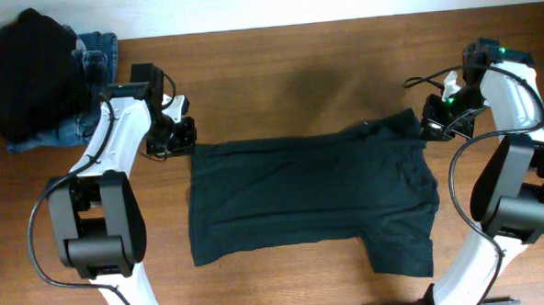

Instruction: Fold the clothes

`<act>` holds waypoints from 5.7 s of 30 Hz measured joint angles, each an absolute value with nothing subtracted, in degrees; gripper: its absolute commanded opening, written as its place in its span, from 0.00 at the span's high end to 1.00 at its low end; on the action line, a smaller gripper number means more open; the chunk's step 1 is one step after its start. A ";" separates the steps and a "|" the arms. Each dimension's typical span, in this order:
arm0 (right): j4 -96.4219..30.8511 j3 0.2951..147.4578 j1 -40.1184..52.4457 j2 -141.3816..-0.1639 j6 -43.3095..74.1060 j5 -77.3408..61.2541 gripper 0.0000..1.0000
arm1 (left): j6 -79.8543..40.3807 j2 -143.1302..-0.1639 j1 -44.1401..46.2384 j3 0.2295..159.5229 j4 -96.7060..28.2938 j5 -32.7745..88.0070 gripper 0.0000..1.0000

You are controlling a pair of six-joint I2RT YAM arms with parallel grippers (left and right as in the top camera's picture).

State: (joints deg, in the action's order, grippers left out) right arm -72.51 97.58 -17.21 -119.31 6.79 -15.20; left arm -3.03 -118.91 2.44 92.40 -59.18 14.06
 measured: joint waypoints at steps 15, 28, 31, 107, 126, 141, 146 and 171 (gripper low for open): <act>-74.61 97.58 -17.21 -119.31 6.68 -12.97 0.79 | -3.03 -118.91 2.44 92.40 -59.18 14.06 0.88; -73.52 97.58 -17.21 -119.31 6.28 -12.86 0.73 | -3.20 -118.91 2.44 92.40 -59.18 14.02 0.64; -72.77 97.58 -17.21 -119.31 6.02 -12.86 0.65 | -3.62 -118.91 2.44 92.40 -59.18 13.96 0.55; -51.05 97.54 0.03 -123.94 15.07 -13.50 0.01 | 2.22 -122.43 6.63 92.38 -58.61 13.87 0.55; -51.05 97.54 0.03 -123.96 15.05 -13.50 0.01 | 2.42 -122.43 6.63 92.40 -55.11 9.32 0.55; -50.98 97.54 0.03 -123.96 15.05 -13.50 0.01 | 2.42 -122.43 6.63 92.38 -57.87 9.65 0.55; -51.09 97.54 0.03 -123.96 15.05 -13.50 0.01 | 2.42 -122.43 6.63 92.38 -57.91 10.59 0.55; -51.11 97.54 0.03 -123.96 15.03 -13.50 0.01 | 2.55 -122.43 6.63 92.38 -58.94 11.81 0.76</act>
State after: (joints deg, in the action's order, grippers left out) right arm -51.11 97.54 0.03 -123.96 15.03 -13.50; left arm 2.55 -122.43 6.63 92.38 -58.94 11.81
